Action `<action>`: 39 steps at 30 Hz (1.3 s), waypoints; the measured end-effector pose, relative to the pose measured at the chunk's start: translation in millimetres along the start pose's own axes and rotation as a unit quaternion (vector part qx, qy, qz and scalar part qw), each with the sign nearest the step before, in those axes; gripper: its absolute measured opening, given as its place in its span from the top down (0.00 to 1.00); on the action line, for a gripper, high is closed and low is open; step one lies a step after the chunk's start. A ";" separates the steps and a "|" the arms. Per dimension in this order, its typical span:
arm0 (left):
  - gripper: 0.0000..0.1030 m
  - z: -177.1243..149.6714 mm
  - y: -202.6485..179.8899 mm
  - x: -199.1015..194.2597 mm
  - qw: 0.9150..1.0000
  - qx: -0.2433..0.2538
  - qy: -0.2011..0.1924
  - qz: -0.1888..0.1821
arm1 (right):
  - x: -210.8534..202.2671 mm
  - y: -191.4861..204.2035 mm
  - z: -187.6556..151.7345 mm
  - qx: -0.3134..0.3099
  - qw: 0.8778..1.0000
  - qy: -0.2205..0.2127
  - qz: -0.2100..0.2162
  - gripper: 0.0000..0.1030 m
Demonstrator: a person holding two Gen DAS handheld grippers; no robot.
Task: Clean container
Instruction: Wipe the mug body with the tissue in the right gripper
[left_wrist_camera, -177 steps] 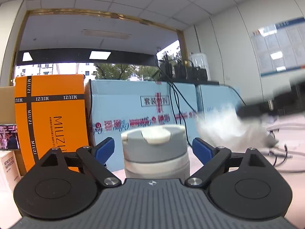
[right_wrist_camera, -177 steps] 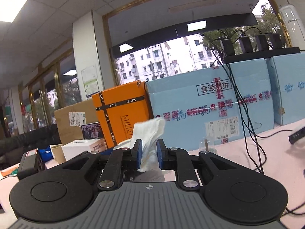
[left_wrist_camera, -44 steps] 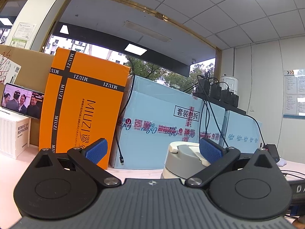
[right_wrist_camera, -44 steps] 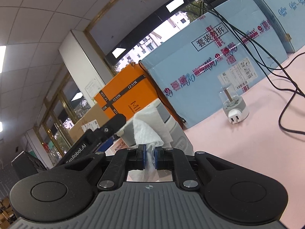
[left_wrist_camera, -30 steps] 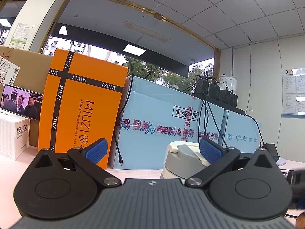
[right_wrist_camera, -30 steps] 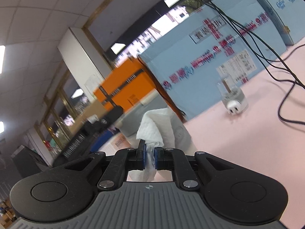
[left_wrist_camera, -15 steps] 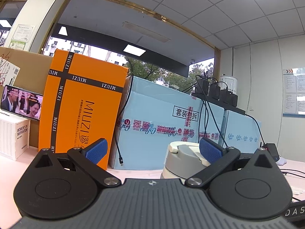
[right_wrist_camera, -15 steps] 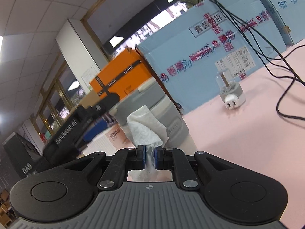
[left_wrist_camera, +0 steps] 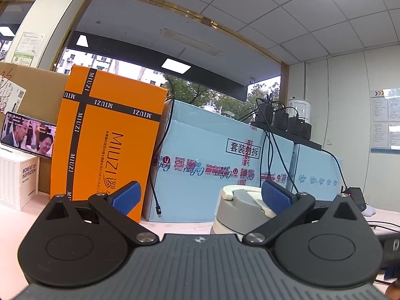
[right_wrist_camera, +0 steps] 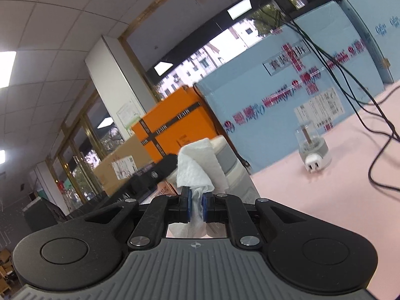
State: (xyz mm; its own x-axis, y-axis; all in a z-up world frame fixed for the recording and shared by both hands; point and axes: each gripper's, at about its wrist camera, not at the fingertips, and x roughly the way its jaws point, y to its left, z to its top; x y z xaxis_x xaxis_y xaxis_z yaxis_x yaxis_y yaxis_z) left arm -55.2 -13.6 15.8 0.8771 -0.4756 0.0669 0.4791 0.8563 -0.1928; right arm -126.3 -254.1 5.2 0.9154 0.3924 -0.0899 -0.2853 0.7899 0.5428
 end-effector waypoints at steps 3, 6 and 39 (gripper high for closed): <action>0.00 -0.1 0.2 -0.4 1.000 -0.002 0.001 -0.002 | 0.0 -0.2 -1.0 -0.001 1.000 0.000 0.003 0.92; 0.00 -0.3 -1.0 -0.8 1.000 0.002 0.000 -0.003 | -0.5 0.2 -1.3 -0.002 1.000 -0.001 0.007 0.92; 0.00 -11.0 -35.3 -10.6 0.998 0.064 -0.011 -0.021 | -9.5 -52.7 9.3 0.096 0.994 -0.048 0.034 0.92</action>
State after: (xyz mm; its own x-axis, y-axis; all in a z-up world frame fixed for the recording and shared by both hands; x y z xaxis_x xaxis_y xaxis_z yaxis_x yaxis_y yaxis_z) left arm -81.8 -40.9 11.1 0.8557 -0.5089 0.0938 0.5152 0.8548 -0.0629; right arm -117.4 -303.9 -14.7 0.9214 0.3876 0.0270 -0.2962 0.6557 0.6945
